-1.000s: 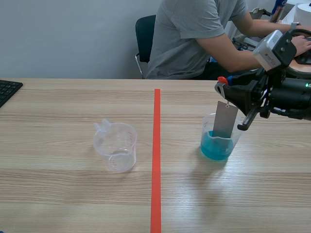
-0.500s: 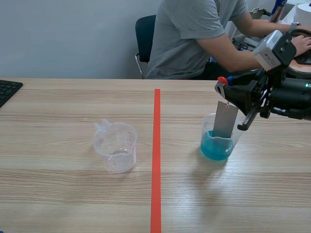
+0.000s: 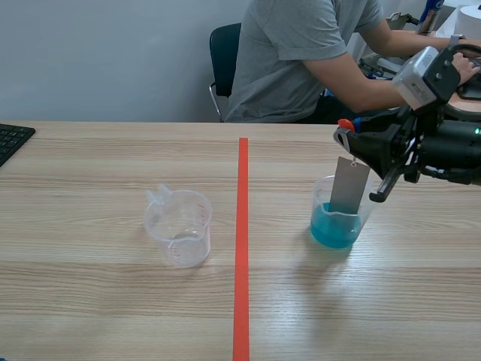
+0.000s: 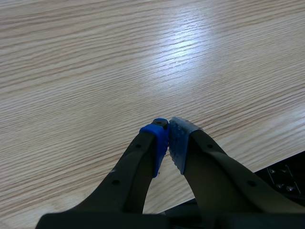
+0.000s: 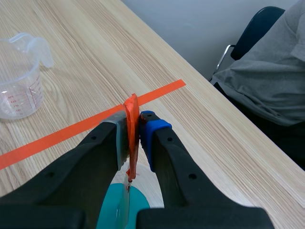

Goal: Do the redox reaction experiment.
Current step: 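Hold the plate still in the solution, then raise the plate and point at it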

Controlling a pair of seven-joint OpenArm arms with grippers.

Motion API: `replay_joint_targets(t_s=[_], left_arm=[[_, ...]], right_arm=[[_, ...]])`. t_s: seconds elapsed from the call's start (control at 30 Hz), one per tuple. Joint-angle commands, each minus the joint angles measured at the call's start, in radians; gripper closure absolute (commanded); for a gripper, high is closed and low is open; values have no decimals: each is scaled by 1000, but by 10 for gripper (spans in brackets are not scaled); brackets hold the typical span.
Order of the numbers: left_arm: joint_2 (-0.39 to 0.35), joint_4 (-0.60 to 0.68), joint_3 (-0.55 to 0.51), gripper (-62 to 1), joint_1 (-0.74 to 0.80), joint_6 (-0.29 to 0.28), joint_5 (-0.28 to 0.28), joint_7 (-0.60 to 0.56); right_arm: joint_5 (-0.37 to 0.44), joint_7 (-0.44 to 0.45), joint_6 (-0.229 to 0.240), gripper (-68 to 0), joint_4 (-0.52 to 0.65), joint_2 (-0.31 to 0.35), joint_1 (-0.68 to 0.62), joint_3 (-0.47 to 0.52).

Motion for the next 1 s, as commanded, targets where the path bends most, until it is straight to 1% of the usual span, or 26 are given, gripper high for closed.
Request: replay_joint_targets(t_s=[0.0,0.33,0.47,0.67,0.77,0.97], left_arm=[[-5,6,-2,-44,8,-5,-2,-14],[-5,6,-2,-44,8,-5,-2,-14],[-5,6,-2,-44,8,-5,-2,-14],[-5,6,-2,-44,8,-5,-3,-14],[-5,6,-2,-44,8,-6,-3,-14],[-5,6,-2,-44,8,-6,-3,-14]], right_arm=[[23,8,7,-13,36,34,23,5],[116,-14,7,-13,142,113,23,6],[177,-51,7,-13,192,146,21,6],[254,-61,7,-14,285,205,-16,14],[274,-73,7,-15,321,216,-35,39],[308,-113,7,-15,370,216,-53,92]])
